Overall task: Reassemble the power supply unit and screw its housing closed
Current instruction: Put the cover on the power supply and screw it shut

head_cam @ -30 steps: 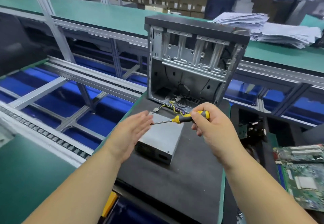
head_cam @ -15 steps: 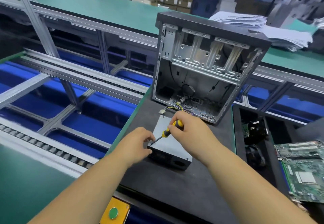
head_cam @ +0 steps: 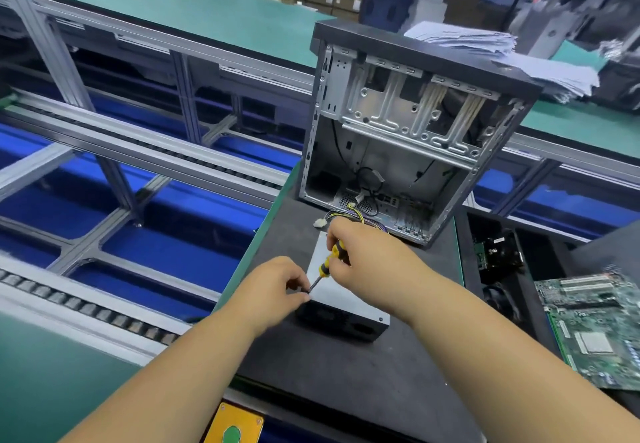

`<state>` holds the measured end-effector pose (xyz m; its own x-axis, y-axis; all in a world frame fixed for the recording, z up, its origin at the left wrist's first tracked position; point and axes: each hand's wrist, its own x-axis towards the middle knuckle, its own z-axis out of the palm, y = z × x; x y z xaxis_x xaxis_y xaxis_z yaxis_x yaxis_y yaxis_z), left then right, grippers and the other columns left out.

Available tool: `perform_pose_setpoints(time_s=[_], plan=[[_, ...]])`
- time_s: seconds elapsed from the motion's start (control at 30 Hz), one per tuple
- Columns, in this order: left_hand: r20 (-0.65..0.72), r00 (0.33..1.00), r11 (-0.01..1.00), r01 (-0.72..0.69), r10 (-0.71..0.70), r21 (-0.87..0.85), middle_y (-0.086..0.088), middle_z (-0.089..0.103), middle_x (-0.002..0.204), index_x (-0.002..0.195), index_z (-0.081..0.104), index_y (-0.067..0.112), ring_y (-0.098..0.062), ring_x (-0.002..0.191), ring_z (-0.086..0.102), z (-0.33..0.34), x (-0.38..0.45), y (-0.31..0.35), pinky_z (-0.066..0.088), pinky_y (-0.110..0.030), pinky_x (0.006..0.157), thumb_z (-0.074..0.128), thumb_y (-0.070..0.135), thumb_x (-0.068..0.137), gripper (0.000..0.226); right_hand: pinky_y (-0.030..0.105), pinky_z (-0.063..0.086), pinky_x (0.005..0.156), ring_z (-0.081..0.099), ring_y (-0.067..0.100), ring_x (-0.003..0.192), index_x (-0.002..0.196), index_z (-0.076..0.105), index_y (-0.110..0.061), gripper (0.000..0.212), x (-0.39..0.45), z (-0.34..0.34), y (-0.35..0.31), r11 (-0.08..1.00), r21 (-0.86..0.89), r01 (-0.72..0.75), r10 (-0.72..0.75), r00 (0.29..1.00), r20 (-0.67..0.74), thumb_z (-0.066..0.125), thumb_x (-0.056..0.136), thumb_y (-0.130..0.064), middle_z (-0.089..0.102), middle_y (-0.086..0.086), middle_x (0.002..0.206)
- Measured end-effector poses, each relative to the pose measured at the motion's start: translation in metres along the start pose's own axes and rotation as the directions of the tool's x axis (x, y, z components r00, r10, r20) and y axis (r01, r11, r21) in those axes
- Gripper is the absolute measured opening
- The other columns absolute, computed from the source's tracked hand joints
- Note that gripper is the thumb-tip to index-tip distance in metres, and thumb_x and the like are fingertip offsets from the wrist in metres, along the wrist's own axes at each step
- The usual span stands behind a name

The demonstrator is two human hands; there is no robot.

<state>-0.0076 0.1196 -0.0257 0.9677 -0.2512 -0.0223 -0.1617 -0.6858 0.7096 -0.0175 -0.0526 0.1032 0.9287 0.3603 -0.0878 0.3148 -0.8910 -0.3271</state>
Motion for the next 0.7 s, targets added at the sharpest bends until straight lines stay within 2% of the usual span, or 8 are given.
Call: perform_pose_setpoints(time_s=[0.1,0.23,0.3,0.4,0.47,0.53,0.63,0.7], plan=[[-0.002,1.0,1.0,0.014,-0.014,-0.006,0.014,0.058,0.089,0.074,0.065,0.035,-0.002,0.083,0.059,0.0,0.001,-0.001,0.053,-0.027,0.08,0.077,0.026,0.079,0.016,0.039,0.051,0.075,0.058,0.022,0.099,0.093,0.047,-0.024,0.007,0.007,-0.008,-0.008,0.993,-0.078,0.083,-0.077,0.993,0.085,0.05,0.092,-0.018,0.062,-0.003,0.103],[-0.005,0.999,0.999,0.035,-0.035,-0.022,0.014,0.059,0.088,0.071,0.064,0.033,-0.004,0.083,0.06,0.0,0.001,-0.002,0.053,-0.027,0.079,0.078,0.026,0.079,0.017,0.04,0.051,0.074,0.056,0.019,0.09,0.097,0.055,-0.029,0.03,0.011,-0.016,-0.011,0.964,-0.182,0.194,-0.164,0.972,0.168,0.05,0.089,-0.001,0.052,-0.008,0.103],[-0.004,0.999,0.999,0.037,-0.037,-0.016,0.014,0.058,0.088,0.071,0.063,0.034,-0.004,0.082,0.06,-0.001,0.001,-0.001,0.053,-0.026,0.078,0.077,0.027,0.079,0.018,0.038,0.05,0.07,0.055,0.02,0.088,0.098,0.056,-0.03,0.032,0.015,-0.015,-0.012,0.948,-0.24,0.208,-0.169,0.97,0.174,0.051,0.089,0.0,0.052,-0.008,0.101],[0.011,0.999,0.999,0.04,-0.04,-0.009,0.014,0.058,0.089,0.071,0.063,0.034,-0.004,0.084,0.059,-0.002,0.002,0.0,0.052,-0.024,0.079,0.077,0.025,0.079,0.018,0.031,0.037,0.053,0.053,0.022,0.082,0.097,0.053,-0.024,0.009,0.024,-0.013,-0.013,0.931,-0.33,0.155,-0.118,0.985,0.129,0.058,0.092,-0.018,0.053,-0.006,0.087],[0.017,0.999,0.999,0.042,-0.041,-0.008,0.014,0.057,0.089,0.072,0.063,0.035,-0.003,0.085,0.059,-0.002,0.002,-0.002,0.051,-0.023,0.079,0.077,0.023,0.078,0.02,0.028,0.027,0.047,0.053,0.025,0.077,0.095,0.055,-0.02,0.021,0.028,-0.011,-0.015,0.911,-0.403,0.09,-0.059,0.994,0.087,0.053,0.096,-0.041,0.056,-0.005,0.082],[0.019,0.999,0.999,0.039,-0.039,0.001,0.014,0.057,0.089,0.073,0.062,0.036,-0.002,0.084,0.058,-0.002,0.002,-0.003,0.05,-0.022,0.079,0.077,0.023,0.078,0.021,0.026,0.027,0.047,0.056,0.026,0.075,0.095,0.064,-0.018,0.039,0.031,-0.004,-0.016,0.866,-0.497,0.058,-0.039,0.998,0.049,0.04,0.099,-0.049,0.064,-0.003,0.09],[0.026,0.999,0.999,0.032,-0.032,0.011,0.015,0.057,0.089,0.073,0.061,0.037,-0.001,0.084,0.058,-0.001,0.003,-0.002,0.05,-0.02,0.078,0.077,0.024,0.078,0.021,0.028,0.04,0.056,0.061,0.026,0.087,0.082,0.058,-0.022,0.039,0.028,0.001,-0.013,0.9,-0.436,0.025,-0.026,1.0,0.002,0.034,0.099,-0.049,0.067,-0.005,0.11],[0.029,0.999,0.999,0.029,-0.03,0.017,0.015,0.057,0.089,0.072,0.06,0.038,-0.003,0.084,0.058,-0.001,0.003,-0.002,0.05,-0.021,0.078,0.077,0.024,0.078,0.022,0.033,0.044,0.068,0.059,0.024,0.097,0.094,0.058,-0.023,0.025,0.026,-0.001,-0.01,0.963,-0.263,0.055,-0.056,0.998,0.001,0.042,0.094,-0.041,0.061,-0.005,0.114]])
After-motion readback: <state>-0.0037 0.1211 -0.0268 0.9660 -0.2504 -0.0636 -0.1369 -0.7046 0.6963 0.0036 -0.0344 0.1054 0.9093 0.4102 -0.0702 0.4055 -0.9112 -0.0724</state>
